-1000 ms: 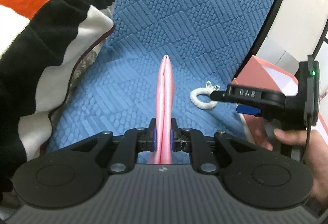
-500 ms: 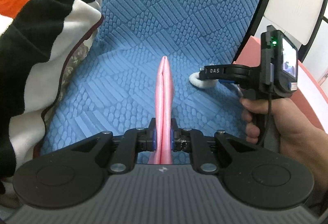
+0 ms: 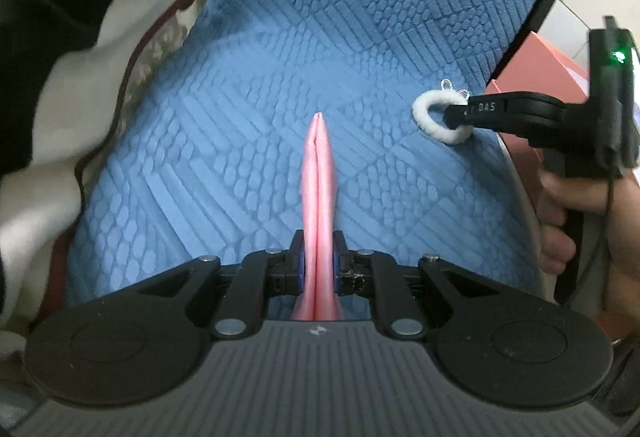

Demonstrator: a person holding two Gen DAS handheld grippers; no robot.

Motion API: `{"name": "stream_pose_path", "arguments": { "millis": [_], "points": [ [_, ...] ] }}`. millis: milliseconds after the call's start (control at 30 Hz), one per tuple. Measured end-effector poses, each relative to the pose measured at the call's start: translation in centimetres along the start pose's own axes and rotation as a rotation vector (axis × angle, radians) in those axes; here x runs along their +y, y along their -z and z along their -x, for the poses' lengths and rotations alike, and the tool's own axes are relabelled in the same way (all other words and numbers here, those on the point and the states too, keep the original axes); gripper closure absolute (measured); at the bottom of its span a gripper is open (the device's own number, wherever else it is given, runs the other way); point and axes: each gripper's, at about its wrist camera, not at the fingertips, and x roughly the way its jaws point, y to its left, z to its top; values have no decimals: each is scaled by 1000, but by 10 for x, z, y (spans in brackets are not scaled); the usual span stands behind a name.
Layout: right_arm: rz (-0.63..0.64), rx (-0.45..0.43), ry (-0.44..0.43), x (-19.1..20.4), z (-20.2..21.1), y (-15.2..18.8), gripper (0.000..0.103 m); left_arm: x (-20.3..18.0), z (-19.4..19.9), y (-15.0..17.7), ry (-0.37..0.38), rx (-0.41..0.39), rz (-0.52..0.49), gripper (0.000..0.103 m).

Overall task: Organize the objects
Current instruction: 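Close the right gripper on the white hair tie, then lift the hair tie with the right gripper over the pink bag tip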

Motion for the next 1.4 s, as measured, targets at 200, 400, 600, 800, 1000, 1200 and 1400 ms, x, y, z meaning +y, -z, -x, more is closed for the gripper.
{"name": "stream_pose_path", "arguments": {
  "millis": [200,400,600,800,1000,1200,1400],
  "points": [
    [14,-4,-39,12,9,-2,91,-4,-10,-7,-19,-10,-10,89],
    [20,-34,-76,27,23,-4,91,-7,-15,-13,-17,-23,0,89],
    [0,-55,-91,31,47,-3,91,-10,15,-14,18,-121,11,89],
    [-65,-77,-89,24,82,-7,91,-24,43,-8,59,-199,-44,89],
    [-56,-118,-78,22,127,-17,91,-41,78,7,119,-280,-98,89],
    [-59,-149,-95,25,169,-27,91,-48,111,18,111,-390,-147,89],
    [-50,-184,-124,34,209,-36,91,-48,128,21,108,-442,-153,89]
  ]
}}
